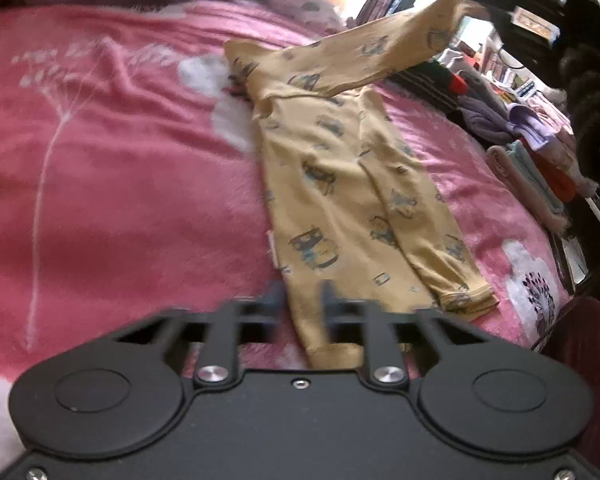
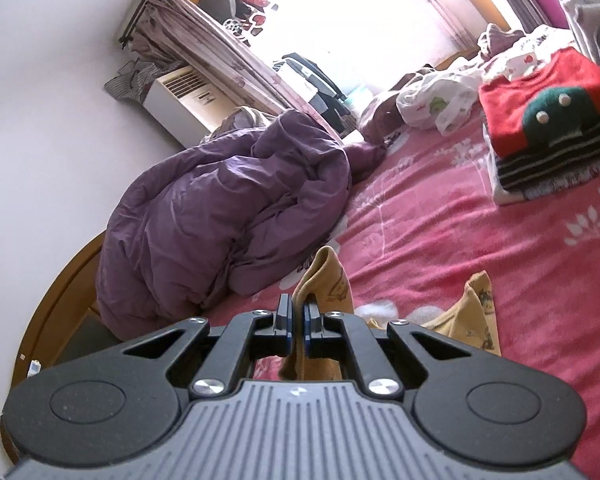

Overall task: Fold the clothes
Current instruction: 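Lift and carry the sleeve across the shirt body with the right gripper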

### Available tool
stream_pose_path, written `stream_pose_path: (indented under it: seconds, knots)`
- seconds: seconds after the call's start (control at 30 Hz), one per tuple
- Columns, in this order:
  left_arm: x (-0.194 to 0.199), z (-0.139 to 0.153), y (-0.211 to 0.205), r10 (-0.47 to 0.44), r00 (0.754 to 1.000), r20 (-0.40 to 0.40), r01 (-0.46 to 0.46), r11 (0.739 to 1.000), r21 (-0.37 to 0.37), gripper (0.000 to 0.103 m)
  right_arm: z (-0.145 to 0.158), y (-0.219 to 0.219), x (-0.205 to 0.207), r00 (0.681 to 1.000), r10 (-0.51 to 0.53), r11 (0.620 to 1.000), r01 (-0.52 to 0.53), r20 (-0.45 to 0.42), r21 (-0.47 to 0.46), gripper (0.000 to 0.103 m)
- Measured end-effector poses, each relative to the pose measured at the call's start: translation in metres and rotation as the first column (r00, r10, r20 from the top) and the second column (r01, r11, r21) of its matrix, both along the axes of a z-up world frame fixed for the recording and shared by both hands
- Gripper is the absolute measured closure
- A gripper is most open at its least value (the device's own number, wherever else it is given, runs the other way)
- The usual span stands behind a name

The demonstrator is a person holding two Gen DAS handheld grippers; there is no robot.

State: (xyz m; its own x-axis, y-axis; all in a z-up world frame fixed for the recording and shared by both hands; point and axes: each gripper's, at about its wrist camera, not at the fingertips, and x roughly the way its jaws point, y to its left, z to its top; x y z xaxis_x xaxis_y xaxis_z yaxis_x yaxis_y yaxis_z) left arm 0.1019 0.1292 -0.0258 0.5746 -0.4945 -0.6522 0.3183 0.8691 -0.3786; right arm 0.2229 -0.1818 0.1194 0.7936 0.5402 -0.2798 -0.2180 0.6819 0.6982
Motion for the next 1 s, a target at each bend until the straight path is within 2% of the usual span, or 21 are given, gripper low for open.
stream_pose_path:
  seconds: [0.2, 0.53, 0.67, 0.77, 0.8, 0.87, 1.0]
  knots:
    - [-0.003, 0.015, -0.021, -0.047, 0.997, 0.062, 0.047, 0.999, 0.008, 0.102, 0.015, -0.005, 0.010, 1.000, -0.006, 0.999, 0.006, 0.013, -0.041, 0.095]
    - [0.009, 0.027, -0.059, -0.137, 0.987, 0.088, 0.138, 0.990, -0.009, 0.103, 0.034, -0.040, 0.016, 0.998, -0.051, 0.996, 0.054, 0.048, -0.070, 0.095]
    - [0.016, 0.024, -0.077, -0.178, 0.981, 0.077, 0.179, 0.984, 0.000, 0.103, 0.031, -0.056, 0.015, 0.997, -0.064, 0.995, 0.067, 0.042, -0.075, 0.095]
    - [0.021, 0.012, -0.090, -0.215, 0.976, 0.039, 0.214, 0.976, 0.033, 0.102, 0.023, -0.067, 0.014, 0.997, -0.066, 0.994, 0.068, 0.025, -0.082, 0.095]
    - [0.022, 0.008, -0.094, -0.231, 0.973, 0.025, 0.230, 0.972, 0.039, 0.100, 0.020, -0.070, 0.014, 0.998, -0.067, 0.994, 0.069, 0.019, -0.085, 0.095]
    - [0.023, 0.004, -0.094, -0.262, 0.965, -0.001, 0.262, 0.965, 0.020, 0.082, 0.012, -0.076, 0.013, 0.997, -0.073, 0.993, 0.072, -0.001, -0.093, 0.095]
    - [0.023, 0.014, -0.069, -0.209, 0.977, 0.047, 0.210, 0.977, -0.035, 0.080, -0.008, -0.084, 0.006, 0.996, -0.079, 0.992, 0.075, -0.037, -0.101, 0.095]
